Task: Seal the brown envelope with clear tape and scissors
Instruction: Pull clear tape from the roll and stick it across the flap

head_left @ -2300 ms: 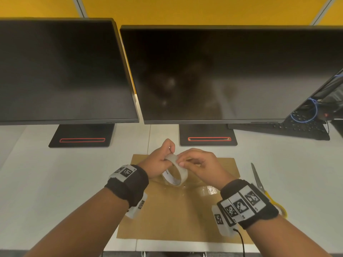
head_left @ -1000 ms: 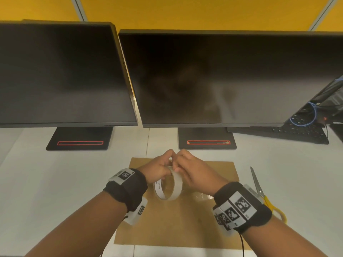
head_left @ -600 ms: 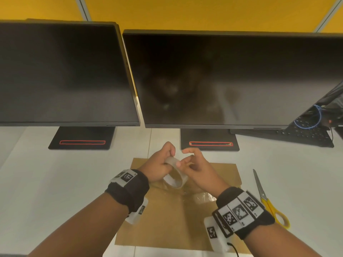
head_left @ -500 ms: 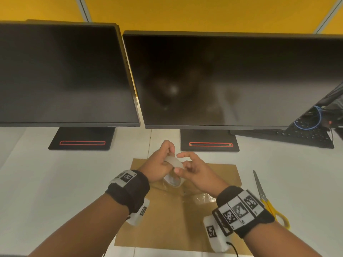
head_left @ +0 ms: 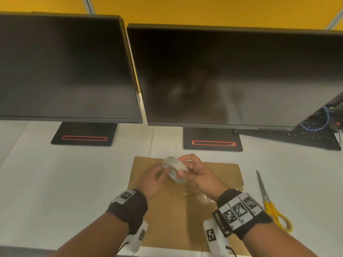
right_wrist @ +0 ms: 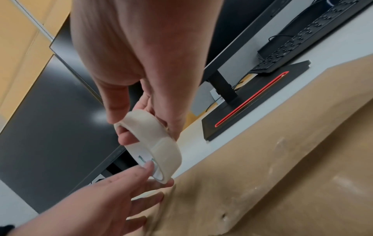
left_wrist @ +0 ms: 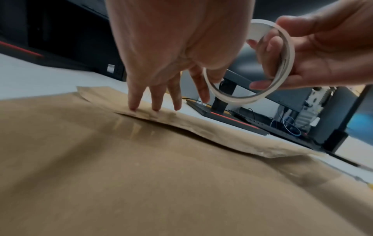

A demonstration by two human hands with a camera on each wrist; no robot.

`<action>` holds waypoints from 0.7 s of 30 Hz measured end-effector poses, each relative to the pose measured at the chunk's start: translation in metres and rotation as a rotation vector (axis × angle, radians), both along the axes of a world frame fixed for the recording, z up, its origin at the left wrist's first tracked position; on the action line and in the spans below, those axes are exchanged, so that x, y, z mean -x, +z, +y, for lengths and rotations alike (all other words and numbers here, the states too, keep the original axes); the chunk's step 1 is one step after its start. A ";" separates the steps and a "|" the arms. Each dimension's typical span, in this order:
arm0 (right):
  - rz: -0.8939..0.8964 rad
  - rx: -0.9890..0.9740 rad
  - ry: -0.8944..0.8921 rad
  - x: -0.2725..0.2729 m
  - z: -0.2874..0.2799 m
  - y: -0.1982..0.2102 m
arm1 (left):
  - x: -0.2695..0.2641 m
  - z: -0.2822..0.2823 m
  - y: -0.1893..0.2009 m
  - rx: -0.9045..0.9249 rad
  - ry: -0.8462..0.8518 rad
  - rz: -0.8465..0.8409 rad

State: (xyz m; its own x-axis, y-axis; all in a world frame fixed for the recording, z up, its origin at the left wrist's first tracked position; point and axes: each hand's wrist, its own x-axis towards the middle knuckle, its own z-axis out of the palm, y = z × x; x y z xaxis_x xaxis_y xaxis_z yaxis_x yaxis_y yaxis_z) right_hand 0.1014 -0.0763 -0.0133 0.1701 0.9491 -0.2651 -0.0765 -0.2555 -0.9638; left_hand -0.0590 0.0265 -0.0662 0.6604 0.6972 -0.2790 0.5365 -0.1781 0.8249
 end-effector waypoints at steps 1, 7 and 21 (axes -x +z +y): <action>-0.019 -0.018 -0.003 0.001 0.000 -0.001 | 0.000 0.001 -0.003 0.016 0.024 0.025; -0.260 -0.081 -0.034 0.006 -0.004 -0.001 | -0.003 0.004 -0.001 -0.035 -0.036 0.088; -1.100 -0.344 0.201 -0.001 0.002 -0.001 | 0.000 0.007 -0.014 -0.028 -0.070 0.136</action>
State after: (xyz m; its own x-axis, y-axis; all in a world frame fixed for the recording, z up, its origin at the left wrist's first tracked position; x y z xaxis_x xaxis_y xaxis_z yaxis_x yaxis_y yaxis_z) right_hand 0.1020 -0.0742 -0.0141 -0.0135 0.9782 0.2074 0.8544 0.1191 -0.5059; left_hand -0.0585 0.0337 -0.0803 0.6650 0.6594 -0.3507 0.6286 -0.2405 0.7396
